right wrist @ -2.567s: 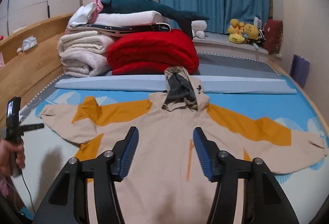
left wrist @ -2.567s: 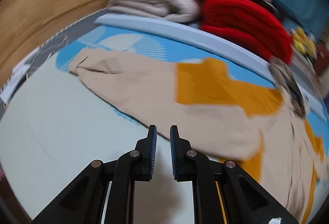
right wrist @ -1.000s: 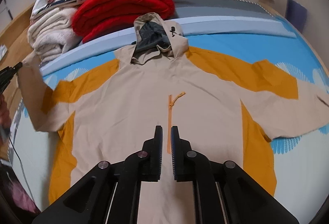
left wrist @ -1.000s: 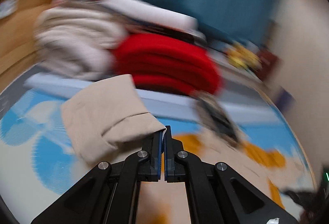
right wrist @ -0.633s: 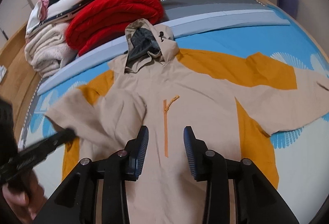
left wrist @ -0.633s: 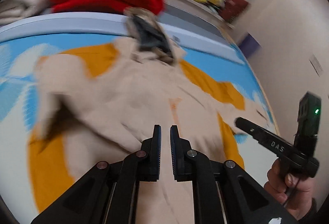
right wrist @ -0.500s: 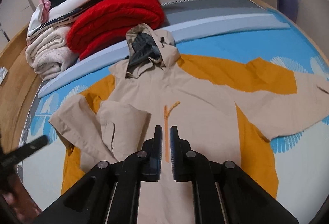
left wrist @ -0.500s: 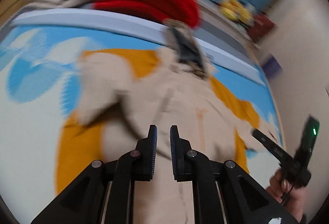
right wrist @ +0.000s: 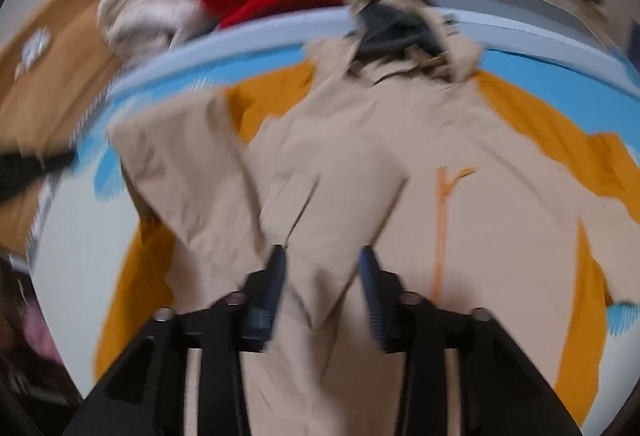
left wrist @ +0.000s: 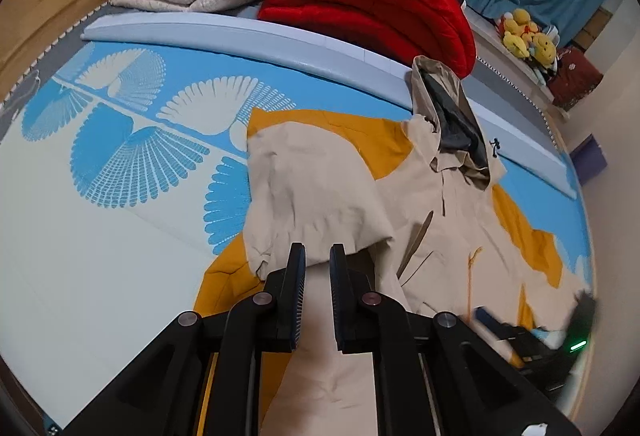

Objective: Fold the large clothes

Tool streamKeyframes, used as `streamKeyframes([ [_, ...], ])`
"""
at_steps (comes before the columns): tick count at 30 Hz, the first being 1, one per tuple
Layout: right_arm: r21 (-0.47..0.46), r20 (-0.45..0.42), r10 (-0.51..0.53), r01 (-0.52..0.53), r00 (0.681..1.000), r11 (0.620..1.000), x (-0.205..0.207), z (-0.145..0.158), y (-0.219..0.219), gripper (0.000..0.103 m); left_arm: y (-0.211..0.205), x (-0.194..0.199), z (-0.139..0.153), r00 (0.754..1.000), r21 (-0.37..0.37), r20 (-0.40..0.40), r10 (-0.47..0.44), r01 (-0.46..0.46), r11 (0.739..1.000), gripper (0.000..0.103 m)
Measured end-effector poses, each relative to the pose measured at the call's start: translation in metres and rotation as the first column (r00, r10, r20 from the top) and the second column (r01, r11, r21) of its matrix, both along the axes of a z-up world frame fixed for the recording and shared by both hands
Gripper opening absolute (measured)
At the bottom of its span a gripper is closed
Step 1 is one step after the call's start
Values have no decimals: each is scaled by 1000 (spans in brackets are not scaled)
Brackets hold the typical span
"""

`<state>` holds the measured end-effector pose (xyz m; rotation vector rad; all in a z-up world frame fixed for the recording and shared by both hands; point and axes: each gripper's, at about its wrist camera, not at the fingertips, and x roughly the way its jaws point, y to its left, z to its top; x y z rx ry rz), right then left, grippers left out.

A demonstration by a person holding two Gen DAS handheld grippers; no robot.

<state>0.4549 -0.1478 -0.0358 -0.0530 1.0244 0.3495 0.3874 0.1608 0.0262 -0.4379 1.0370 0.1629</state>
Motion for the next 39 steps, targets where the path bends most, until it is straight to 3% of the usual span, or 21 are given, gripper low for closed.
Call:
streamKeyframes([
  [3,-154,16,79,-76,997,985,-3,-25,29,49,11,3,-1,1000,-13,-6,19,-19,1000,10],
  [5,-288,9,114,-107,993,952,-3,-46,43,49,20,3,-1,999,-24,-9,40,-40,999,10],
  [8,-348,-26,150,-149,988,926,-3,-64,52,47,30,4,-3,998,-32,-14,64,-65,997,10],
  [9,-355,-18,155,-151,988,922,-4,-65,52,28,33,4,-3,997,-33,-16,71,-72,997,10],
  [10,-371,3,153,-141,988,918,-5,-63,52,17,36,5,-4,997,-34,-18,75,-76,997,10],
  [11,-371,31,136,-115,990,921,-4,-57,48,13,38,5,-4,997,-36,-19,81,-81,996,10],
  [12,-340,50,113,-90,992,936,-4,-51,42,9,41,5,-4,996,-38,-18,88,-88,995,10],
  [14,-129,92,-49,61,995,990,3,-22,6,6,43,5,-4,995,-39,-15,99,-99,994,10],
  [15,-9,109,-140,142,984,990,4,-11,-13,6,43,5,-4,995,-38,-16,100,-101,994,10],
  [16,165,118,-298,277,947,947,1,1,-46,6,43,5,-5,995,-38,-17,101,-102,994,10],
  [17,246,96,-406,373,909,894,-4,3,-69,6,42,5,-6,995,-39,-19,99,-100,994,10],
  [20,275,-47,-566,555,823,785,-5,-18,-114,11,37,8,-10,996,-45,-28,88,-90,995,10],
  [22,253,-158,-591,611,791,750,-1,-41,-132,20,34,9,-13,996,-52,-34,81,-83,995,10],
  [24,263,-220,-600,639,769,722,0,-55,-146,44,29,11,-17,997,-51,-43,70,-73,996,10],
  [27,285,-213,-613,649,761,706,-2,-55,-156,58,23,14,-21,997,-46,-49,59,-61,997,10],
  [30,311,-221,-611,649,760,694,0,-52,-161,63,18,17,-25,997,-45,-58,50,-52,998,10],
  [32,238,-243,-617,663,749,710,2,-57,-162,63,14,20,-28,997,-41,-64,42,-45,998,10],
  [34,165,-273,-652,702,707,693,13,-62,-178,59,10,21,-30,997,-38,-67,33,-35,999,10],
  [35,167,-291,-673,728,680,664,12,-65,-187,34,8,22,-31,997,-36,-69,26,-29,999,10],
  [36,191,-298,-670,730,680,657,10,-65,-192,18,7,24,-33,997,-33,-73,20,-23,999,10],
  [39,313,-185,-643,665,743,678,11,-39,-196,13,6,27,-41,996,-36,-89,16,-19,999,10],
])
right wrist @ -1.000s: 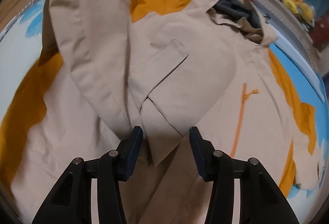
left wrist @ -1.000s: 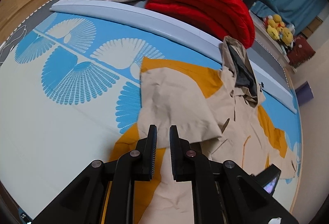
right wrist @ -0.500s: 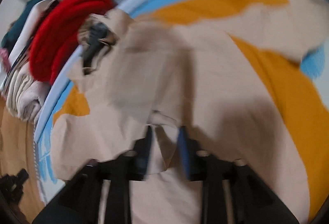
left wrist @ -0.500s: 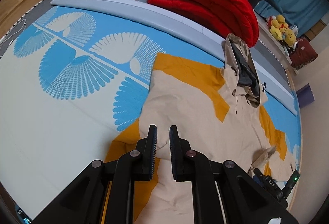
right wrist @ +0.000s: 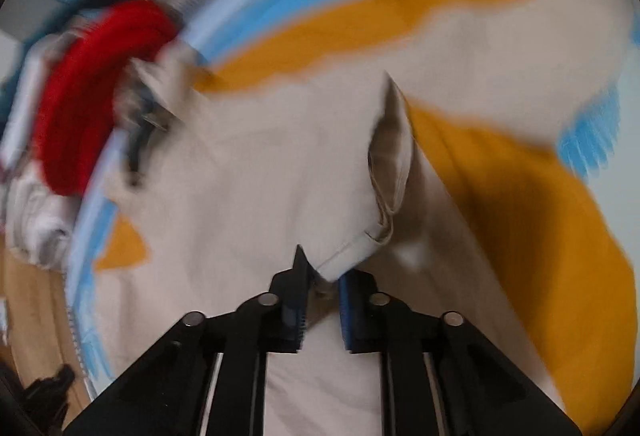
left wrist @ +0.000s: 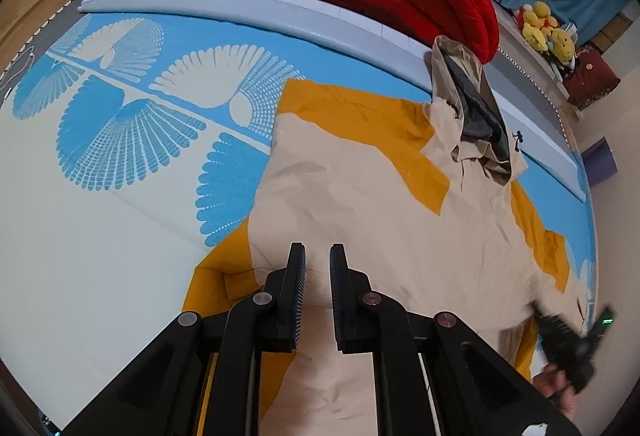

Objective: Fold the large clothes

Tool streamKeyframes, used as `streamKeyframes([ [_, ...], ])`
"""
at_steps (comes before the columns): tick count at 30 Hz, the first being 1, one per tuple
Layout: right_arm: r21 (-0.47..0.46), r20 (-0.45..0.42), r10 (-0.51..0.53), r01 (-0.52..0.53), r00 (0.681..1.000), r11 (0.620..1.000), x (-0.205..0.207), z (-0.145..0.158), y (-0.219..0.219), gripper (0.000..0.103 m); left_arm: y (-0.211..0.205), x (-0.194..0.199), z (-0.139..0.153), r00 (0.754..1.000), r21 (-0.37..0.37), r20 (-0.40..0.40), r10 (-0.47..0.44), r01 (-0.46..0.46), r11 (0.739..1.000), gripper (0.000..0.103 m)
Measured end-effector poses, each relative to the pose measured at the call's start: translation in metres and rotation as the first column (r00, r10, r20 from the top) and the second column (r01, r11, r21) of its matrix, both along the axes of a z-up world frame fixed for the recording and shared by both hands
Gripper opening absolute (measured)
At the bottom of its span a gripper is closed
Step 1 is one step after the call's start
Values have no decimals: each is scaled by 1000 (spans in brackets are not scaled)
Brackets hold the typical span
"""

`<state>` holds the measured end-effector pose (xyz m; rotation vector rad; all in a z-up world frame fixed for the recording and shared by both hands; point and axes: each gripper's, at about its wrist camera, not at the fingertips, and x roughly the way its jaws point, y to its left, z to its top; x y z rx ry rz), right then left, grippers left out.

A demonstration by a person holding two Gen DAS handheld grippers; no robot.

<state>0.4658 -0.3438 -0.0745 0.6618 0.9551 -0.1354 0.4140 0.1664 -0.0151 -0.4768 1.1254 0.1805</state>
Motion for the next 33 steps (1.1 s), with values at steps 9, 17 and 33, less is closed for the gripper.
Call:
streamKeyframes([
  [9,-77,-40,-129,125,991,989,2,5,-48,35,-3,10,-47,995,-26,-96,-34,32,999,10],
  [17,-113,-3,-92,91,996,989,9,19,-51,54,-7,13,-88,984,-19,-168,-56,53,998,10],
  [33,-120,-36,-127,122,991,985,8,27,-103,54,18,-4,-103,960,115,-272,65,-34,993,10],
])
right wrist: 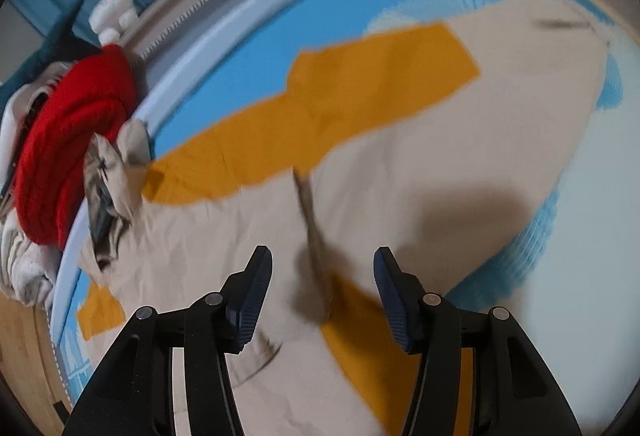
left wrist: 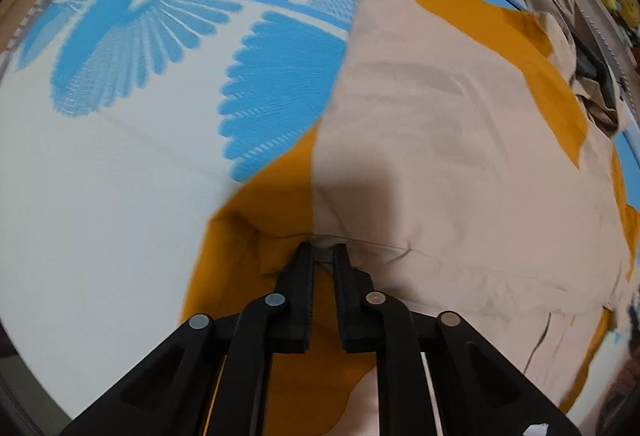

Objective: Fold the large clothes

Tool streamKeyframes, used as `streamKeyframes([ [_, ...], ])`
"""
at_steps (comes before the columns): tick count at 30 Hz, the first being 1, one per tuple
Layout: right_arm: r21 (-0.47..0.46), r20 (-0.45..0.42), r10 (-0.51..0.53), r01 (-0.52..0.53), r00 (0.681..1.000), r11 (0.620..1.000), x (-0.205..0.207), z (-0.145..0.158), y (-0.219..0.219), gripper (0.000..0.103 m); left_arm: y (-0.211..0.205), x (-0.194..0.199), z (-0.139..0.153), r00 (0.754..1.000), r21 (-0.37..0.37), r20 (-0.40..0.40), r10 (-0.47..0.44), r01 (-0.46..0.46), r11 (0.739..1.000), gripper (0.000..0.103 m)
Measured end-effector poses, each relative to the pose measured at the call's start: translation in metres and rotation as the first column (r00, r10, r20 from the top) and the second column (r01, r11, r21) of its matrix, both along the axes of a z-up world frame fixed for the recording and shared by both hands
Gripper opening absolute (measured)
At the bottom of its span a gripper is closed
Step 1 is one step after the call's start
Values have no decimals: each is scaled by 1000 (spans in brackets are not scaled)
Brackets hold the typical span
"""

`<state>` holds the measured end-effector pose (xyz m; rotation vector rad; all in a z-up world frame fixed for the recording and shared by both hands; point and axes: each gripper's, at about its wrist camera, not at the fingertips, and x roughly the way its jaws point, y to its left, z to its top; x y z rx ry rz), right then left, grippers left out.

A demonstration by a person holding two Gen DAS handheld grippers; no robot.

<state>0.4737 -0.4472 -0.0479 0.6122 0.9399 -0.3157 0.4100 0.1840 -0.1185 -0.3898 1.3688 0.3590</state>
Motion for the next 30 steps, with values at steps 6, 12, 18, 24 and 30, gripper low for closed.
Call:
streamKeyframes([
  [6,-27,50,-66,67,997,997,-16,17,-55,54,-50,5,31,962,30,162,-222,220,975,20],
  [12,-50,40,-110,112,993,992,-35,13,-117,48,-75,1,-7,954,55,-24,-298,299,953,30],
  [18,-14,103,-221,224,970,974,-62,20,-195,16,-112,-9,46,898,125,106,-426,413,902,40],
  [24,5,180,-295,299,938,954,-81,21,-260,21,-157,-22,58,851,150,123,-510,492,858,40],
  [30,95,118,-387,377,915,921,-90,-18,-306,39,-168,-18,59,835,130,137,-532,518,846,40],
])
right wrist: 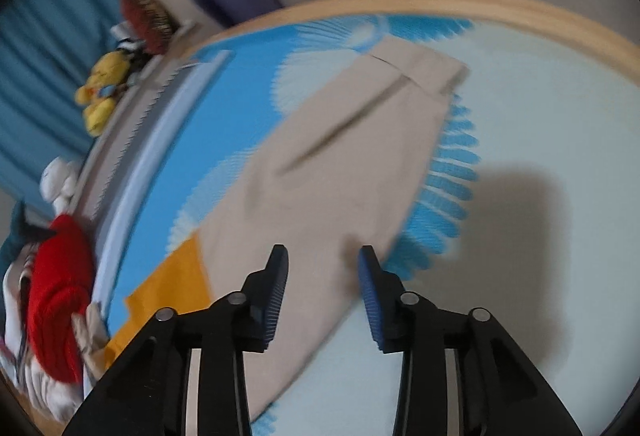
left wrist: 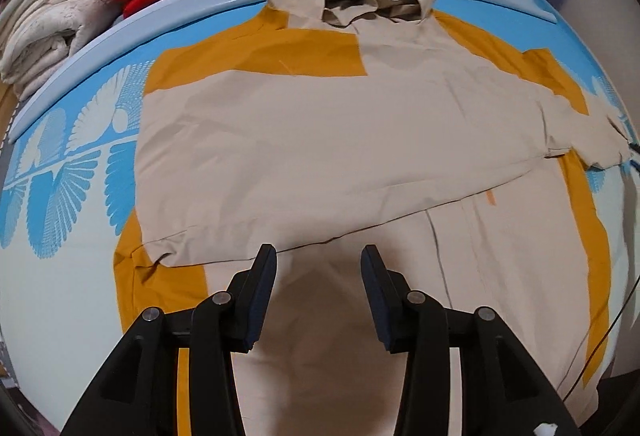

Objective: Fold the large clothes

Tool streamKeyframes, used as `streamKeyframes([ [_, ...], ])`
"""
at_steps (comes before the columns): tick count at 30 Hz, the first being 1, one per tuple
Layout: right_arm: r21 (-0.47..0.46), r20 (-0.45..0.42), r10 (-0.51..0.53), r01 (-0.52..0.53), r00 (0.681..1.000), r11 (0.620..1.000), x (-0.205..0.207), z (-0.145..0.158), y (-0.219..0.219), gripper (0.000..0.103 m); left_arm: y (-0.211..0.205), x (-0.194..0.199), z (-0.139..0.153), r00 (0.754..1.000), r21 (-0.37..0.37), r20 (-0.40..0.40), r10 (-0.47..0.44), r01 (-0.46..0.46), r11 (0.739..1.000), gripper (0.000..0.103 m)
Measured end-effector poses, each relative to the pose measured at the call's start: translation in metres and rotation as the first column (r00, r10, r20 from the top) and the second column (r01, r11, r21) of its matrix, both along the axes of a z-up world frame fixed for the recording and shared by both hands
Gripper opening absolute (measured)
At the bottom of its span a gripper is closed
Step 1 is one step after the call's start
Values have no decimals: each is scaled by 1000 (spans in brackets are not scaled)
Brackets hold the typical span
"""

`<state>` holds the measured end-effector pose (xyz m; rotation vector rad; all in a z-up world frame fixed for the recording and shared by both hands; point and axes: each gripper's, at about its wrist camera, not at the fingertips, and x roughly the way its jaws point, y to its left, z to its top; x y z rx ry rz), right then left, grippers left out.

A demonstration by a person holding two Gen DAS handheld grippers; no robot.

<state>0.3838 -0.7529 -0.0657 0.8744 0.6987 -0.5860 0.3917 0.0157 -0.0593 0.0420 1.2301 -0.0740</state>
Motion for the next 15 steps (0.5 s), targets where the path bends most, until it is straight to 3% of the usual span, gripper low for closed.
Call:
streamKeyframes([
  [7,65,-18,-47,48,999,997,-2,-36,-29,39,4,6,-1,1000,-9,-1,23,-23,1000,40],
  [15,83,62,-93,88,994,993,-1,-46,-43,39,0,8,-1,1000,-13,1,8,-8,1000,40],
])
